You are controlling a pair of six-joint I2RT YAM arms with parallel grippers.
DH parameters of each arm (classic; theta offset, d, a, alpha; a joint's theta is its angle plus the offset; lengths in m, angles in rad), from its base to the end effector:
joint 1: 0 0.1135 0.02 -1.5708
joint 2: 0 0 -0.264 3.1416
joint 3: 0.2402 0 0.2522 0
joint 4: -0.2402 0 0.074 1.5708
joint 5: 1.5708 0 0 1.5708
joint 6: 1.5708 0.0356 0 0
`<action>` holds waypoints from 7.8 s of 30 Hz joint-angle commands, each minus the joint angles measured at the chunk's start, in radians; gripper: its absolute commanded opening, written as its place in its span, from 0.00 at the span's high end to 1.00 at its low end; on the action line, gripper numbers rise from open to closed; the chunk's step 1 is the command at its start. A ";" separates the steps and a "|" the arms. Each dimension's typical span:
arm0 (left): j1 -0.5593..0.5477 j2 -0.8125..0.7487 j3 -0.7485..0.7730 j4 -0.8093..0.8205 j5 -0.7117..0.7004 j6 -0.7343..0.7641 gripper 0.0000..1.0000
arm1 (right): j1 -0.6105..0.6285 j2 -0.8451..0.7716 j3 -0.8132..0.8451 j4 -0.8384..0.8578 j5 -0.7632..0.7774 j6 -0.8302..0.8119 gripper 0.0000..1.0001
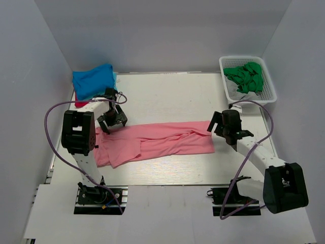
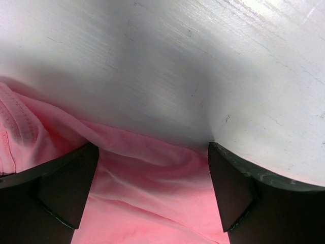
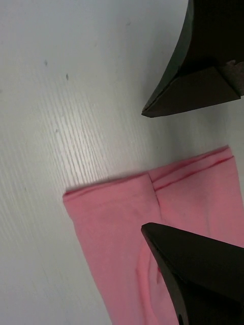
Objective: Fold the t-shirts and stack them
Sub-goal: Fold the other side of the tshirt into a rectangle, then rotate the tshirt 90 degrees, then grab the bottom of the folded rectangular tshirt with both arms, then fold the folded rectangular tshirt in 1/3 of the way
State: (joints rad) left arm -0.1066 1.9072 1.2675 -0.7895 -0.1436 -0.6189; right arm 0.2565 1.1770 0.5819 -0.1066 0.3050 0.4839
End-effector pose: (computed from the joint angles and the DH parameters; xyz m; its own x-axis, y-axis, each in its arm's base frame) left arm 0.3534 -0.0327 0.1565 -0.8512 -0.4863 -0.1971 -0.5016 0.8644 0.0335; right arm 0.2326 0.0499 0.2000 -0.5621 0.3114 -0.7662 0.2727 0.9444 0.1837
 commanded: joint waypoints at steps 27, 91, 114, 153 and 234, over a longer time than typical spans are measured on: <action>-0.168 0.582 0.758 -0.115 0.084 0.110 0.01 | 0.073 0.274 -0.017 0.004 -0.469 -0.076 0.10; -0.553 -0.846 -0.936 0.410 0.343 -0.255 0.04 | 0.767 -0.238 -0.309 0.051 -0.455 0.352 0.11; -0.729 -0.668 -0.948 0.230 0.151 -0.396 0.33 | 0.764 -0.065 -0.324 -0.013 -0.336 0.502 0.49; -0.748 -0.760 -0.941 0.167 0.154 -0.461 1.00 | 0.765 -0.056 -0.284 -0.077 -0.371 0.461 1.00; -0.446 -0.053 0.073 0.509 -0.088 -0.035 1.00 | 0.273 0.602 0.656 0.039 -0.101 0.031 1.00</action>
State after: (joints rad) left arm -0.5713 1.8351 1.2812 -0.3378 -0.2691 -0.7071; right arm 0.5453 1.7462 1.1679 -0.0826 0.1944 0.5186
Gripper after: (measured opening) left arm 0.033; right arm 0.009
